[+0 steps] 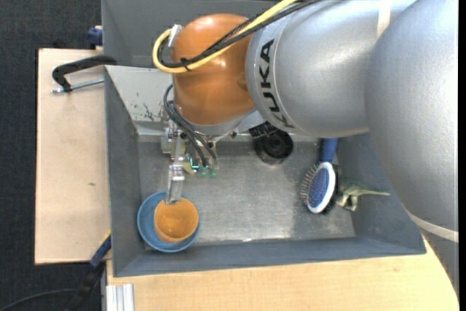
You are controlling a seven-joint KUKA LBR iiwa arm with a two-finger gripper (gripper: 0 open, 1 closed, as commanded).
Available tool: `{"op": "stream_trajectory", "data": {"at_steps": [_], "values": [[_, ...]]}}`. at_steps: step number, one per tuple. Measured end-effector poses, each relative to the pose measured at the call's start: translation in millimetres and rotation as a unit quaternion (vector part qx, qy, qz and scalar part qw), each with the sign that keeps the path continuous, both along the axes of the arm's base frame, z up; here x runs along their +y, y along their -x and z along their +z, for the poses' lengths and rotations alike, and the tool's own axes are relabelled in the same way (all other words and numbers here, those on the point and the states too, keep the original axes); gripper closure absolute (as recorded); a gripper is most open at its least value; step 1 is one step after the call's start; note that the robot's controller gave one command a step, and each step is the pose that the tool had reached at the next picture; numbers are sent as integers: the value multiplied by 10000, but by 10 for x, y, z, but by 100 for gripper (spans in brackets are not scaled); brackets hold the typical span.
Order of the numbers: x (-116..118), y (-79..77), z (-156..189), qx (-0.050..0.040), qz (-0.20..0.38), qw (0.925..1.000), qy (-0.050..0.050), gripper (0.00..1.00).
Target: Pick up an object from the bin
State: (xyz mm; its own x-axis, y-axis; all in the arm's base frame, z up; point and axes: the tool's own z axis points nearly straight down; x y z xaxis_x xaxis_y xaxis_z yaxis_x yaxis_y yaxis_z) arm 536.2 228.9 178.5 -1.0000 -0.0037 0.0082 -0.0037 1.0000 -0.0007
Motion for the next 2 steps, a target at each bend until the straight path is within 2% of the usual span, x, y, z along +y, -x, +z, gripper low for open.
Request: {"op": "stream_trajectory", "data": {"at_steps": [1, 2], "values": [[30, 425, -1099, -32, 1291, 9916, -8, 0], [48, 436, -762, -84, 1596, 9871, -28, 0]]}}
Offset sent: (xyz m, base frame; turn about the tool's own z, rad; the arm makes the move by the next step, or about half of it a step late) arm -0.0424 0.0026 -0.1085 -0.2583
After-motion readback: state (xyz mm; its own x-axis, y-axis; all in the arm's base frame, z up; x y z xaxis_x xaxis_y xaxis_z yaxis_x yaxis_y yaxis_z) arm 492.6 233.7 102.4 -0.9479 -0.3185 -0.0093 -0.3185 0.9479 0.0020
